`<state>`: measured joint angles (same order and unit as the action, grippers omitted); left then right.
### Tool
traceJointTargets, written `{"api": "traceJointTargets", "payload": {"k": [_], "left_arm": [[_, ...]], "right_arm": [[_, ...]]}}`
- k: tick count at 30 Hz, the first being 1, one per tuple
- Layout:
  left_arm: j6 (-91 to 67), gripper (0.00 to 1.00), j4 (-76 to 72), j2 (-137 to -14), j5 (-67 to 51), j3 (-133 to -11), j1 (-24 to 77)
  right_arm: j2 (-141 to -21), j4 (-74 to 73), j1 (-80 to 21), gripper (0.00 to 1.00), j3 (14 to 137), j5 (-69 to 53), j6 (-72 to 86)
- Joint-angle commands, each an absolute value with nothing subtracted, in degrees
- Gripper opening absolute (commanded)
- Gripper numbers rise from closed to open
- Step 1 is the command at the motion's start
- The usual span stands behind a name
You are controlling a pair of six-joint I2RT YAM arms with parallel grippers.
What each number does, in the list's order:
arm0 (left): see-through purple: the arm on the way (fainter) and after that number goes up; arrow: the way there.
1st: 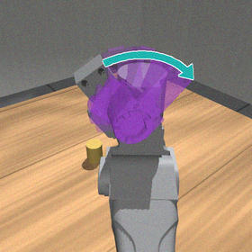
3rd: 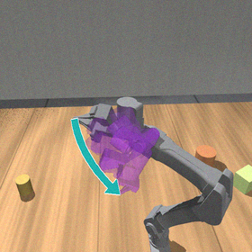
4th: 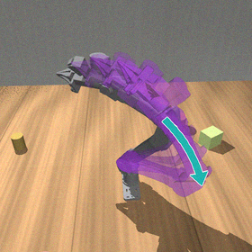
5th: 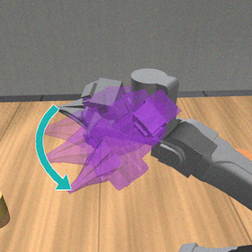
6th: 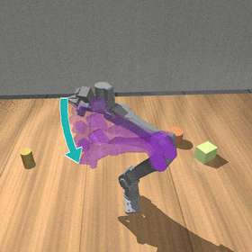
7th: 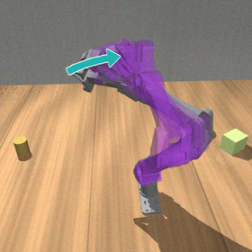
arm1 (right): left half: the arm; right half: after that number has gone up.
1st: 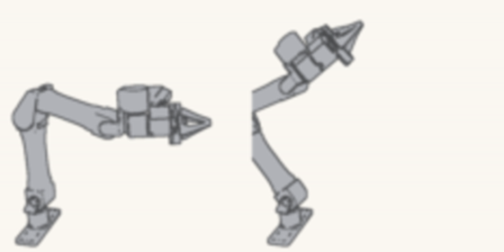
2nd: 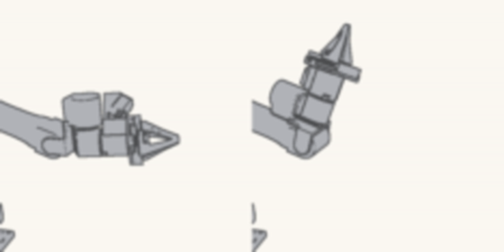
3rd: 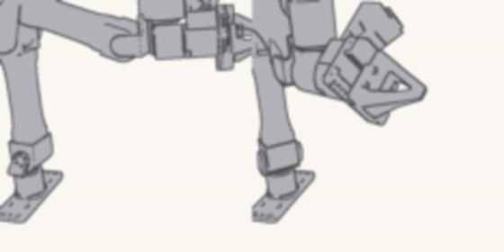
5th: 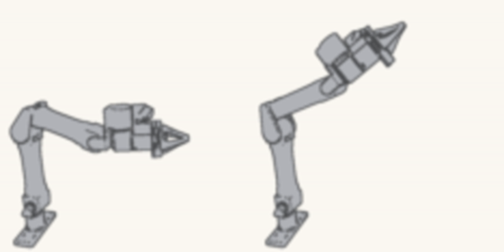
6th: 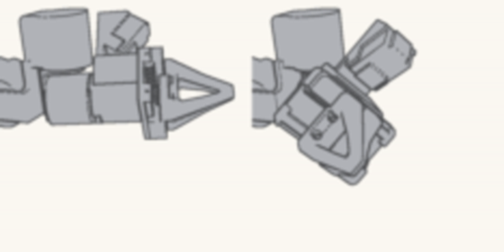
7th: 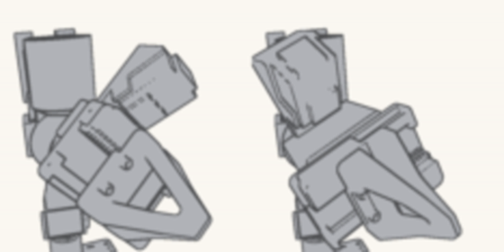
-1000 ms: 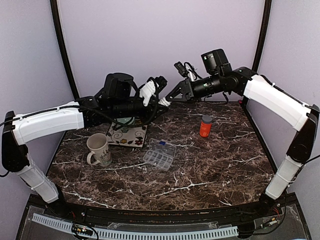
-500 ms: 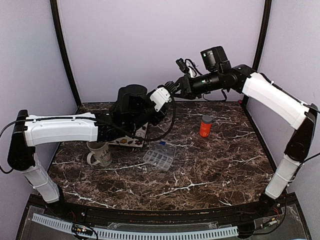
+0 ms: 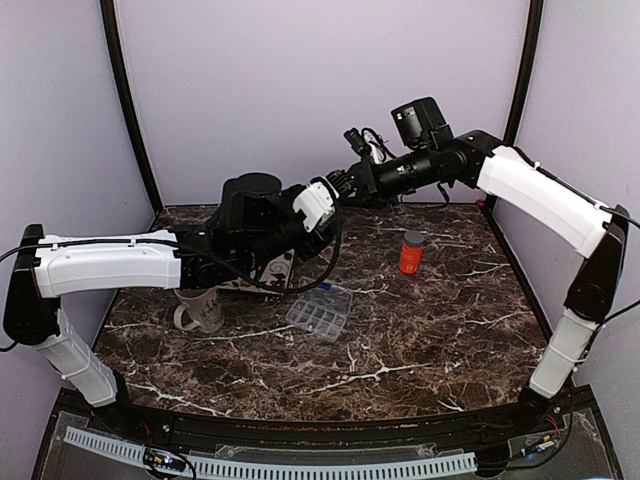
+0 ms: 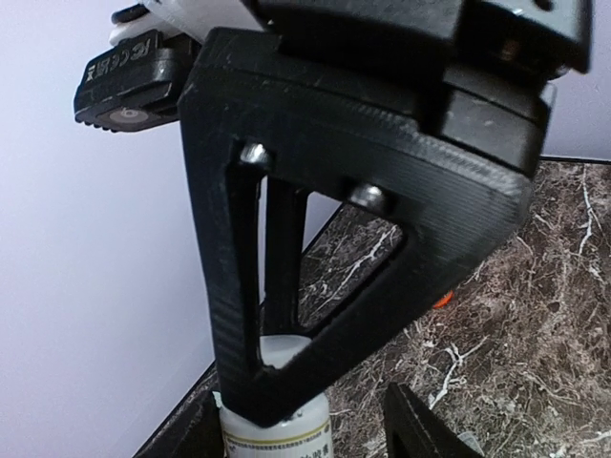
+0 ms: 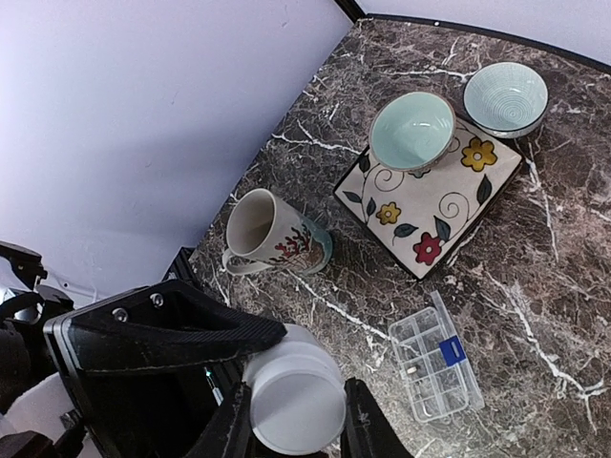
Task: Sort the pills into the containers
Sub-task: Pass from the left arm to the right, then place the pill bottle at the center of the board.
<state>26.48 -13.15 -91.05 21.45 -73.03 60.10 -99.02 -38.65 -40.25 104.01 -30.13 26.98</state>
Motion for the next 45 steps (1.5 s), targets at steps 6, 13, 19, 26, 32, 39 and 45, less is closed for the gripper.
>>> {"api": "traceJointTargets", "payload": {"k": [6,13,19,26,32,39,45], "left_arm": [[23.5,0.61,-11.1,-82.8,16.8,-67.8,61.3],[20.6,0.61,-10.7,-79.0,18.8,-64.6,60.9],[14.5,0.61,-10.4,-76.7,18.6,-63.1,58.9],[9.3,0.61,-8.2,-76.4,14.9,-63.5,56.2],[5.1,0.61,-7.5,-76.4,10.4,-63.2,53.4],[3.0,0.61,-5.7,-77.9,6.6,-64.1,52.0],[2.1,0.61,-5.4,-78.7,5.0,-64.5,51.4]], "right_arm": [[-99.3,-37.9,-39.6,0.00,106.4,-27.1,26.6],[-98.1,-41.8,-38.7,0.00,106.1,-18.6,22.7],[-96.0,-45.5,-36.2,0.00,104.6,-5.6,19.0],[-93.9,-48.9,-32.3,0.00,100.4,9.3,17.2],[-93.1,-50.5,-28.6,0.00,95.1,18.4,17.4],[-92.3,-47.4,-24.1,0.00,86.8,20.6,17.7],[-94.3,-44.4,-21.7,0.00,81.2,20.1,17.9]]}}
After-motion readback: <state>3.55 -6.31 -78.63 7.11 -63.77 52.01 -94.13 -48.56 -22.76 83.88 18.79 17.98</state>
